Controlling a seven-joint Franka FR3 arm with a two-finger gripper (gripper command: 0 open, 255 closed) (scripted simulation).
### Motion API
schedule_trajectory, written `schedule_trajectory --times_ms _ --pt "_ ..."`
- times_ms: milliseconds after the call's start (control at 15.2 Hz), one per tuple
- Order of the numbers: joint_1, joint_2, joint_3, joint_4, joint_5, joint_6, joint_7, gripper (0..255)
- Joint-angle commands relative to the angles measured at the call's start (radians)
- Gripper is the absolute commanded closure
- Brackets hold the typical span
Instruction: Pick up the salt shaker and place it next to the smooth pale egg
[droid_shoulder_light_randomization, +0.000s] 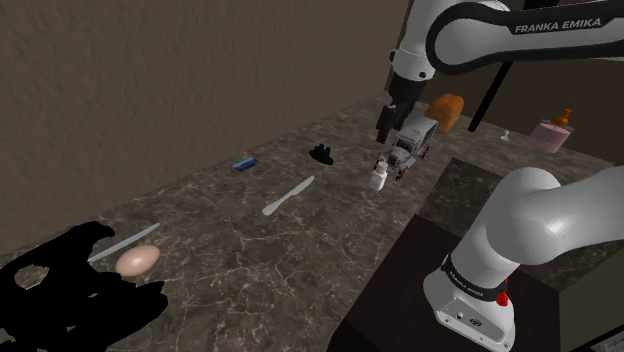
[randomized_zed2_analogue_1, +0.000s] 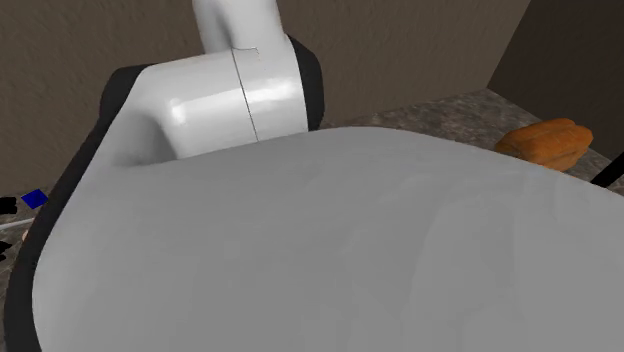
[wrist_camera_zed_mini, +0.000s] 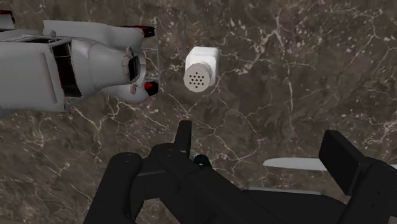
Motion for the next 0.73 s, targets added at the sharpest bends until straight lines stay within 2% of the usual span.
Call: schedule_trajectory --times_ms 0,528,660 --pt "-0.015 -0.012 -0.023 -0.072 -0.024 0.069 -0.017 0" --pt "-0.094 0.069 -0.122 -0.279 -0.137 0.386 -0.076 0" --pt "-0.098 0.095 -0.128 -0.292 -0.145 0.426 -0.074 0"
